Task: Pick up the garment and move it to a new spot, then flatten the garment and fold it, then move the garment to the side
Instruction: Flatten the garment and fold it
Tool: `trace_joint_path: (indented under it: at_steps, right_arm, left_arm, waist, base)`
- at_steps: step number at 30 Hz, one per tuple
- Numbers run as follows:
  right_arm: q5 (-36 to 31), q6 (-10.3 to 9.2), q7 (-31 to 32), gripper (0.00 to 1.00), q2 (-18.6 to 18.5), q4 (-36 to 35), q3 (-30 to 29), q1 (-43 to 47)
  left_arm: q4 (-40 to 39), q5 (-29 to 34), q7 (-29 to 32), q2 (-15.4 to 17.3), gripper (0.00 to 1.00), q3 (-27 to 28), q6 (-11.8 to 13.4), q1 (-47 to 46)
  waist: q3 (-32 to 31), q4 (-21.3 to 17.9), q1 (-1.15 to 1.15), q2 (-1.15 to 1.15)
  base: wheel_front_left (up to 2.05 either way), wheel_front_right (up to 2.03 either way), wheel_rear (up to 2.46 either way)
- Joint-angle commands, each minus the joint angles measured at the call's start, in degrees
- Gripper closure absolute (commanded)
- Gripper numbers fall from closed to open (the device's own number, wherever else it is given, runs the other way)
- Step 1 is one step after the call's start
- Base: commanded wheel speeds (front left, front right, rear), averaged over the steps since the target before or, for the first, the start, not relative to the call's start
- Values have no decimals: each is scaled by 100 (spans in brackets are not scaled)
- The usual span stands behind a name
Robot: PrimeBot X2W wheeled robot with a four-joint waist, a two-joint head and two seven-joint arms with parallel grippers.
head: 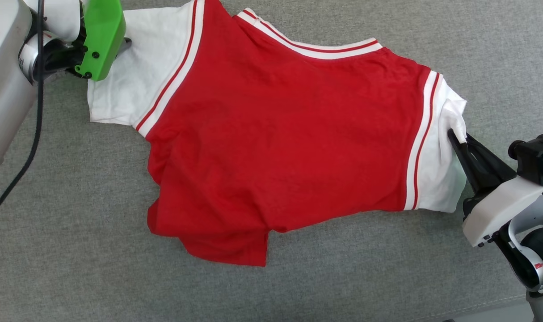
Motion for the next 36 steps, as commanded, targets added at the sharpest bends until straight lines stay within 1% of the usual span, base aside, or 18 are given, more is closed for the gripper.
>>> trace_joint_path:
  at_steps: [1, 2, 3, 4, 6, 8, 10, 12, 15, 18, 19, 22, 24, 25, 28, 31, 36]
  right_arm:
    - [32, -3, -44, 100, -14, 23, -2, -116]
    - [35, -3, -54, 100, -18, 30, -5, -128]
    - [33, -3, -64, 100, -25, 33, -1, -140]
    - [34, -3, -74, 100, -28, 32, 3, -150]
    - [35, -3, -89, 100, -35, 36, 5, -160]
    - [35, -3, -125, 100, -48, 23, 8, -169]
    - [62, -3, -140, 100, -59, 27, -15, -154]
    - [67, -3, -145, 100, -90, 39, -47, -134]
    - [60, -3, -181, 100, -147, 36, -100, -140]
    - [63, -3, -181, 100, -238, 27, -176, -160]
    - [56, -3, -172, 100, -286, 13, -202, -172]
    - [57, -3, -172, 100, -387, -44, -308, -221]
    - [84, -3, -157, 100, -448, -87, -378, -280]
    - [89, -3, -142, 100, -491, -105, -422, -321]
    - [80, -3, -138, 100, -614, -146, -519, -458]
    - [163, -3, -191, 100, -683, -229, -594, -668]
    - [203, -3, -253, 100, -836, -296, -673, -1149]
  left_arm:
    - [158, -15, 46, 29, 0, -258, -15, 283]
    - [163, -50, 25, 50, 0, -360, -15, 303]
    - [168, -97, -3, 65, 33, -453, -15, 326]
    - [170, -143, -37, 72, 100, -515, -15, 339]
    - [177, -199, -161, 78, 100, -645, -15, 337]
    - [172, -213, -409, 93, 100, -744, -15, 293]
    - [176, -232, -719, 86, 100, -803, -15, 243]
    - [152, -140, -1152, 104, 100, -894, -15, 177]
    - [67, 100, -1983, 196, 100, -1025, -15, 91]
    - [8, 285, -2824, 244, 100, -1037, -15, 99]
    - [-42, 392, -3202, 264, 100, -1014, -10, 97]
    - [-141, 561, -4022, 263, 100, -906, 91, 202]
    - [-280, 682, -4459, 299, 100, -857, 222, 284]
    - [-387, 724, -4687, 324, 100, -803, 327, 325]
    - [-712, 819, -5087, 412, 100, -702, 602, 428]
    - [-1167, 875, -5296, 583, 100, -603, 862, 501]
    - [-1966, 927, -5426, 926, 100, -376, 1279, 474]
  waist:
    - [3, 2, 0, 0]
    - [-2, 7, 0, 0]
    - [-6, 11, 0, 0]
    - [-11, 15, 0, 0]
    - [-33, 38, 0, 0]
    - [-72, 64, 0, 0]
    - [-154, 110, 0, 0]
    - [-269, 161, 0, 0]
    - [-492, 256, 0, 0]
    - [-728, 392, 0, 0]
    - [-812, 442, 0, 0]
    - [-1052, 593, 0, 0]
    - [-1208, 673, 0, 0]
    - [-1284, 717, 0, 0]
    - [-1500, 839, 0, 0]
    - [-1690, 927, 0, 0]
    - [-1916, 1033, 0, 0]
  base:
    - [0, 0, 0]
    - [0, 0, 0]
    - [0, 0, 0]
    - [0, 0, 0]
    - [0, 0, 0]
    - [0, 0, 0]
    - [0, 0, 0]
    - [0, 0, 0]
    - [0, 0, 0]
    - [0, 0, 0]
    - [0, 0, 0]
    - [0, 0, 0]
    - [0, 0, 0]
    - [0, 0, 0]
    - [0, 0, 0]
    - [0, 0, 0]
    - [0, 0, 0]
